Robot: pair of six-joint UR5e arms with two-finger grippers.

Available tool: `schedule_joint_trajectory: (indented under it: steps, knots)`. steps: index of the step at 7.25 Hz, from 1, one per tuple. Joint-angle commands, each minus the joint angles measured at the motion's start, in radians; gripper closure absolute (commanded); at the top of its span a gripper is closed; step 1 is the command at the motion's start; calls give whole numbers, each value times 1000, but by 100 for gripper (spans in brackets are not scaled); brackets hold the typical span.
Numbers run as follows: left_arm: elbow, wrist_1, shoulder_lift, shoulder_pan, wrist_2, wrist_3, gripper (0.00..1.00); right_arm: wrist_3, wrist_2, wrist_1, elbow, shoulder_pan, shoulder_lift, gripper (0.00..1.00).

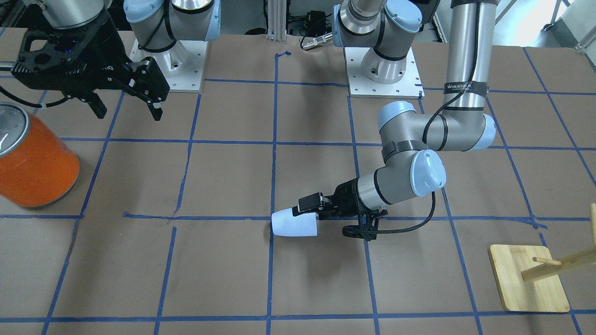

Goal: Flip cup
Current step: 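Close the left gripper on the rim of the lying cup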

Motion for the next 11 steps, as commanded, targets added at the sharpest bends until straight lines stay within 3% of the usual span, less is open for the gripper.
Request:
schedule_joint_trajectory:
  steps: [1, 3, 5, 6, 7, 11]
  knots:
    - [2, 11, -12, -19, -67, -50, 0, -2, 7, 2, 2, -1, 0, 0]
    - [2, 13, -17, -20, -71, -52, 4, -2, 5, 3, 2, -2, -1, 0]
    - [14, 71, -15, -20, -72, -70, 76, 0, 4, 8, 4, -4, -1, 0]
    - [15, 74, -14, -20, -71, -83, 96, 0, 4, 8, 5, -4, -1, 0]
    - [15, 76, -12, -20, -71, -83, 100, 0, 4, 8, 5, -4, -1, 0]
    - [23, 76, 34, -20, -69, -163, 100, 0, 4, 8, 5, -5, -1, 0]
